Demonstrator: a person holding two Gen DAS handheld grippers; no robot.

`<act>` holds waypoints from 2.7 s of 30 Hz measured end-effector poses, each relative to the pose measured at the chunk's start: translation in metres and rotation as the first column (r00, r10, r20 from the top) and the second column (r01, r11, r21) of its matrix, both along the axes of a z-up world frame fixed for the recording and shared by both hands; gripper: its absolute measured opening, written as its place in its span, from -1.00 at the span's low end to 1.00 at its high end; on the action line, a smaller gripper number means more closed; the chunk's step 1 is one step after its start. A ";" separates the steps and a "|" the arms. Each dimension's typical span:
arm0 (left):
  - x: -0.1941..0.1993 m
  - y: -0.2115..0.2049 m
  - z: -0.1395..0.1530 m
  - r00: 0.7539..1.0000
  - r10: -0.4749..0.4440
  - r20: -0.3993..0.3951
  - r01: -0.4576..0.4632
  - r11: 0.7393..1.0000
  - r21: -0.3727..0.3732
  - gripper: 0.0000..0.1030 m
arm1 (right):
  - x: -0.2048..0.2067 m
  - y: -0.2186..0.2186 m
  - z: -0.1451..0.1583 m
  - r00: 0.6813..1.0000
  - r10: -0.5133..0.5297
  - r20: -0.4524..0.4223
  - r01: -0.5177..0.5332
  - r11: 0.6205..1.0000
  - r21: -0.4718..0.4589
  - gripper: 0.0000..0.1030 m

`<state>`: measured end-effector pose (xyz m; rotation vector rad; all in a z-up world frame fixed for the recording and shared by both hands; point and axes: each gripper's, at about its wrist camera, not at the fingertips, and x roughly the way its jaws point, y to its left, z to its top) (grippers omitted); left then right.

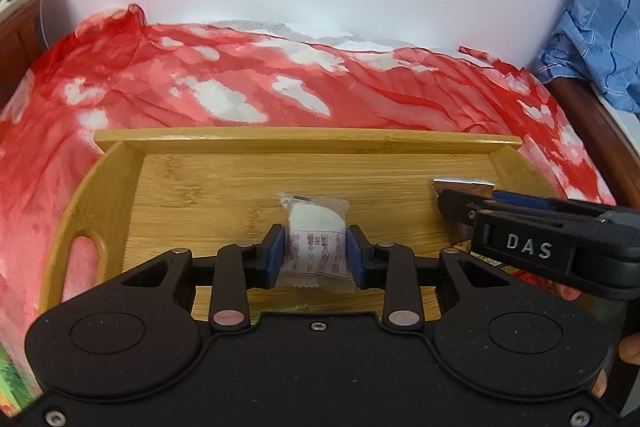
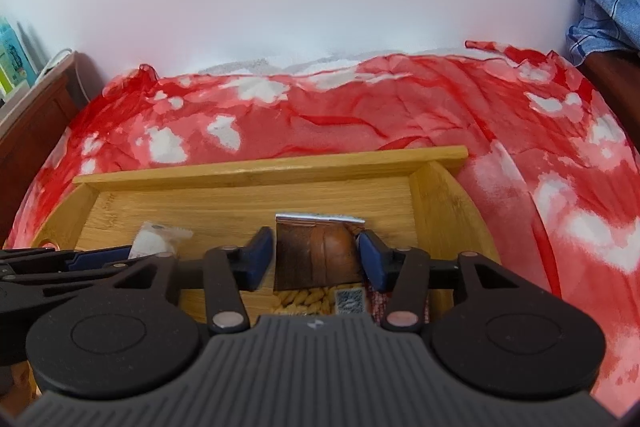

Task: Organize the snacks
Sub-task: 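Open both tools to release the items on the tray and withdraw, then move both tools back over the remaining snack pile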

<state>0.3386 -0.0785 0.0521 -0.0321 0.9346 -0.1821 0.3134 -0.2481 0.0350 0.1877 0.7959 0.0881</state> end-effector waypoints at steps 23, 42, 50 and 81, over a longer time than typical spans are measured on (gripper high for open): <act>-0.087 0.015 0.041 0.981 -0.010 0.195 -0.002 0.998 0.063 0.73 | -0.082 0.001 0.048 0.974 0.056 0.221 -0.041 0.997 -0.070 1.00; -0.185 0.026 0.039 0.966 0.002 0.257 -0.012 0.999 0.034 0.92 | -0.184 0.006 0.048 0.922 0.110 0.372 -0.070 0.990 -0.121 1.00; -0.219 0.040 0.031 0.964 0.035 0.263 -0.030 0.999 -0.025 0.96 | -0.230 0.006 0.023 0.909 0.082 0.408 -0.025 0.989 -0.144 1.00; -0.275 0.048 -0.023 0.968 -0.014 0.249 0.004 0.999 0.041 -0.05 | -0.273 0.013 -0.043 0.949 -0.141 0.281 0.171 0.982 -0.085 0.75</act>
